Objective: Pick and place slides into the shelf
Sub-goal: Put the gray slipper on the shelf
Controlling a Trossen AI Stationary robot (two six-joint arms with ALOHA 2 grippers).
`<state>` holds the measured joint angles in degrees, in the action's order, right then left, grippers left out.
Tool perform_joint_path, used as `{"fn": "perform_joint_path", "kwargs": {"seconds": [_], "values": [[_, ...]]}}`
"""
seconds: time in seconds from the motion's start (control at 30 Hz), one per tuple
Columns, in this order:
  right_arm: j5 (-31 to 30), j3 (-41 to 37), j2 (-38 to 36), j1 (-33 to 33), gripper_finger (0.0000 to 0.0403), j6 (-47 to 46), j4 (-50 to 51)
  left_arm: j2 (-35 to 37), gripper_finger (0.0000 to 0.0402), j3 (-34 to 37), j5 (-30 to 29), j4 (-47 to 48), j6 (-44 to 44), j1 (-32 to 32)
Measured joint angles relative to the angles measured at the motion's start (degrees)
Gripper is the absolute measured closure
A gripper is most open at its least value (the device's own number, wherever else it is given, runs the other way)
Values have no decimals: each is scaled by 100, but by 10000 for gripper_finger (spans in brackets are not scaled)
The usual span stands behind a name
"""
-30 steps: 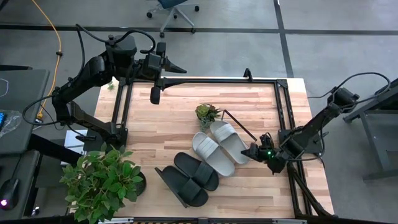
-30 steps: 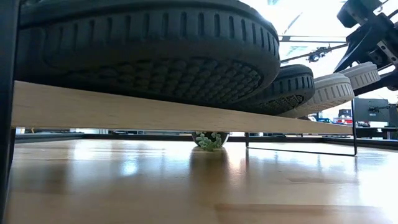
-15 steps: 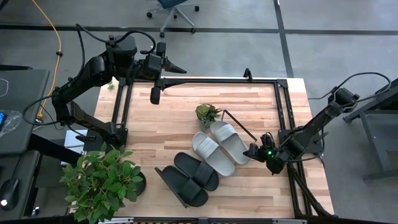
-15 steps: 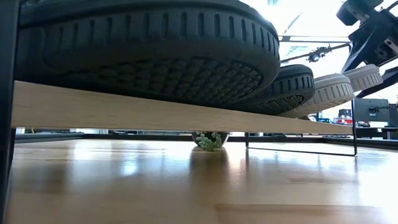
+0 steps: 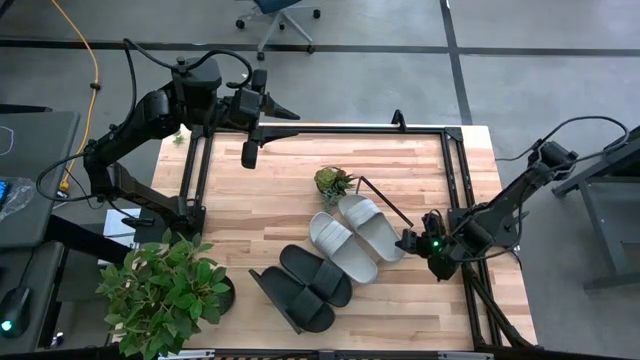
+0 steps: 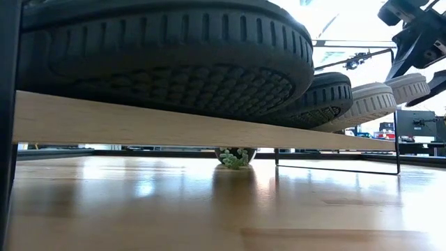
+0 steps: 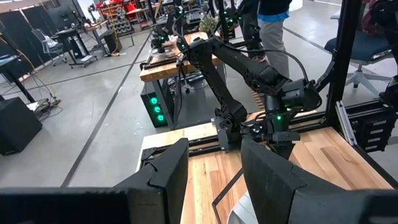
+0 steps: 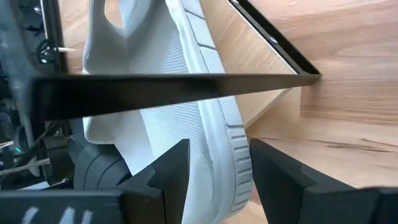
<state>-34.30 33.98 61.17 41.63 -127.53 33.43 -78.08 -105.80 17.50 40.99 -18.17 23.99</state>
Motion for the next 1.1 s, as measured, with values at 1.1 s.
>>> {"fn": "perform_joint_path", "kwargs": {"seconds": [1.1], "values": [[-1427,2462,-28,1257,247,934,2537,-265,263,62,1087,1049,224,-26]]}}
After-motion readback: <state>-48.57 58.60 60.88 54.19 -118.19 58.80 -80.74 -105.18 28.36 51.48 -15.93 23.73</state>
